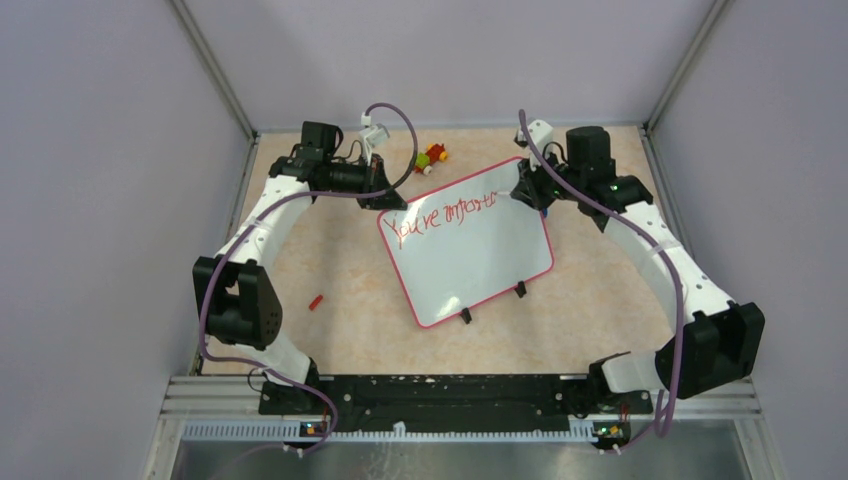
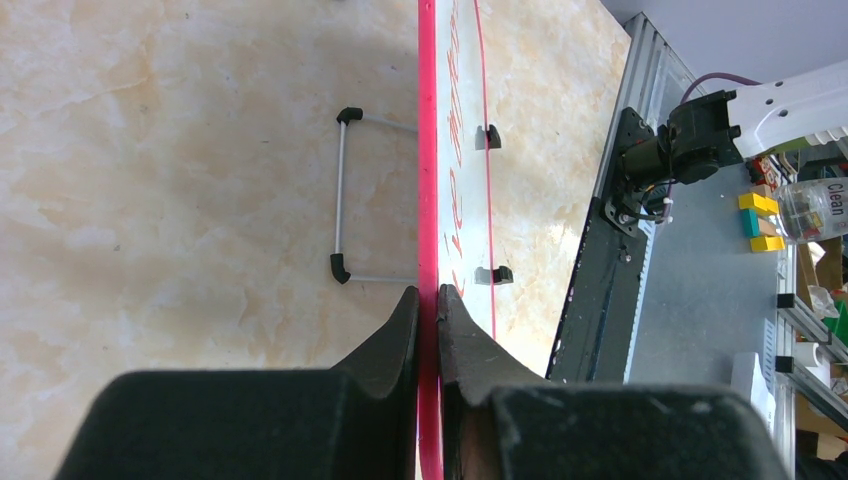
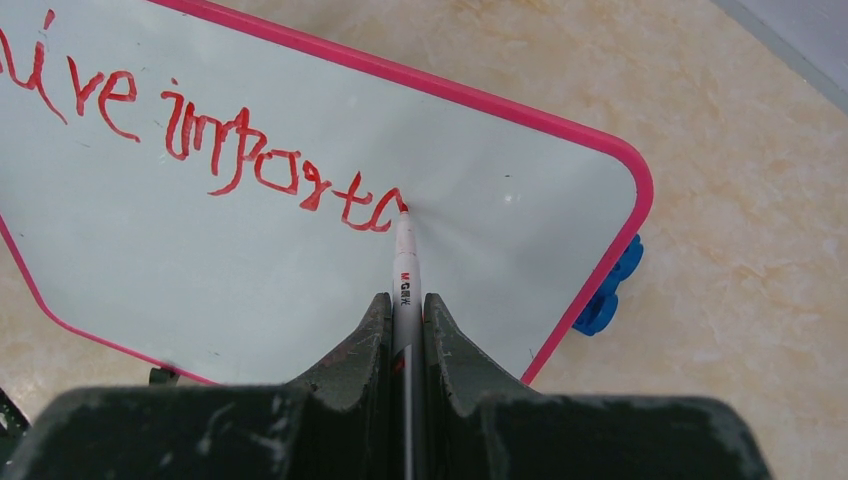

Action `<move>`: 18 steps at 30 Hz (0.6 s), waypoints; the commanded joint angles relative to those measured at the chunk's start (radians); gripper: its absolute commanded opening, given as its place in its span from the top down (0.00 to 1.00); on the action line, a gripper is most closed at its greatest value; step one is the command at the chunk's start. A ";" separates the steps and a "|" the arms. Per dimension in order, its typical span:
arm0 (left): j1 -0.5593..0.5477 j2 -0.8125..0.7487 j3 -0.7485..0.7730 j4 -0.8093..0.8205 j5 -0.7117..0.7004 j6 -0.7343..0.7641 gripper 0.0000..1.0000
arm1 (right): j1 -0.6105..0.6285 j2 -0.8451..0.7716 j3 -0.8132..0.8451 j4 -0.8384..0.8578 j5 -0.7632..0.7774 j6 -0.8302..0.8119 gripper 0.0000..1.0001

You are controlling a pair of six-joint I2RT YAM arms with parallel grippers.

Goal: Write a sentence on the whiteboard

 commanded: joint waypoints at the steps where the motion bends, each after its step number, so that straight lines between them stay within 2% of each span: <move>1: -0.018 0.008 0.016 -0.011 0.016 0.016 1.00 | -0.010 -0.018 -0.011 0.019 -0.013 -0.011 1.00; 10: -0.018 0.008 0.017 -0.010 0.016 0.012 1.00 | -0.010 -0.056 -0.043 -0.004 -0.014 -0.022 1.00; 18: -0.018 0.004 0.016 -0.010 0.017 0.012 1.00 | -0.017 -0.069 0.012 -0.015 -0.001 -0.026 1.00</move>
